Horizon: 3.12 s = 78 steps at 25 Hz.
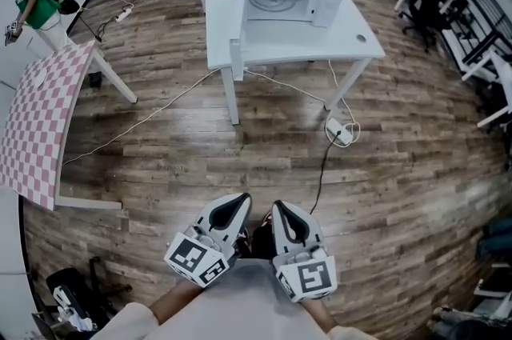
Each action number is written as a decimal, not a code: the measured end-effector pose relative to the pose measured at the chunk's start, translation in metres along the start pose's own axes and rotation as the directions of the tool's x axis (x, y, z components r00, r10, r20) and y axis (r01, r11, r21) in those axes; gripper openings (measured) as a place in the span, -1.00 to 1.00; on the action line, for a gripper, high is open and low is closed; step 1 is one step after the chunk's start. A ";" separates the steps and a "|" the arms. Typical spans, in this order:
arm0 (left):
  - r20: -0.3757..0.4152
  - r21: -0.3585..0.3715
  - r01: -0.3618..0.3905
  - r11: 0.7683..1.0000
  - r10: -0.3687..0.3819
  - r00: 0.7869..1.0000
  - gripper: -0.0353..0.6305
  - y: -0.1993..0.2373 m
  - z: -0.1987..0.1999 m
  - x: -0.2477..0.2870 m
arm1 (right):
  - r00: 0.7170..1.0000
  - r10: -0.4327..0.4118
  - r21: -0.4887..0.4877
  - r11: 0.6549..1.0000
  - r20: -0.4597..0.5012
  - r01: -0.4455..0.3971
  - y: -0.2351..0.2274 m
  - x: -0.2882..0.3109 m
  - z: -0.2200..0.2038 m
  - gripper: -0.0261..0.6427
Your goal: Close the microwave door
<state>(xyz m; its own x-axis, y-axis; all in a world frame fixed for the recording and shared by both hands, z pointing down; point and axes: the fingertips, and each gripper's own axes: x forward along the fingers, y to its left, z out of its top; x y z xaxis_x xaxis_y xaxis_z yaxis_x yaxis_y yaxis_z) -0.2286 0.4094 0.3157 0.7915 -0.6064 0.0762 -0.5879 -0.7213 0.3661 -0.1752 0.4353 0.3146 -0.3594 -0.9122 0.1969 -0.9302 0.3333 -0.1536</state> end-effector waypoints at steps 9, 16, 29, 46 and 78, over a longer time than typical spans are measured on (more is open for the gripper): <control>0.001 0.034 0.003 0.999 -0.003 1.000 -0.83 -0.010 0.003 0.041 | 0.999 0.032 0.005 0.999 0.021 -0.033 -0.033 0.015 0.008 -0.85; -0.023 0.067 0.030 0.997 -0.028 0.999 -0.83 -0.029 -0.003 0.085 | 0.999 0.035 0.019 0.999 0.041 -0.035 -0.069 0.012 0.013 -0.85; -0.060 0.114 0.057 0.992 -0.050 0.997 -0.84 -0.059 -0.017 0.118 | 0.996 0.058 0.032 0.998 0.069 -0.061 -0.096 0.000 0.011 -0.85; -0.102 0.104 0.028 0.994 -0.018 0.995 -0.84 -0.018 -0.017 0.163 | 0.999 0.044 -0.025 0.999 -0.025 -0.045 -0.127 0.053 0.009 -0.85; -0.057 0.009 -0.081 0.997 0.081 0.995 -0.84 0.180 0.071 0.275 | 0.969 0.246 0.013 0.969 0.018 -0.246 -0.158 0.278 0.081 -0.85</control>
<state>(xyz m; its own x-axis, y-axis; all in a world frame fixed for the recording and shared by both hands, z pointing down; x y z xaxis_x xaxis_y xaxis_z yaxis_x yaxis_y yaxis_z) -0.1289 0.0894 0.3363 0.7493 -0.6429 0.1589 -0.6517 -0.6729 0.3500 -0.1223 0.1101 0.3156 -0.5756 -0.8064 0.1356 -0.8121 0.5444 -0.2100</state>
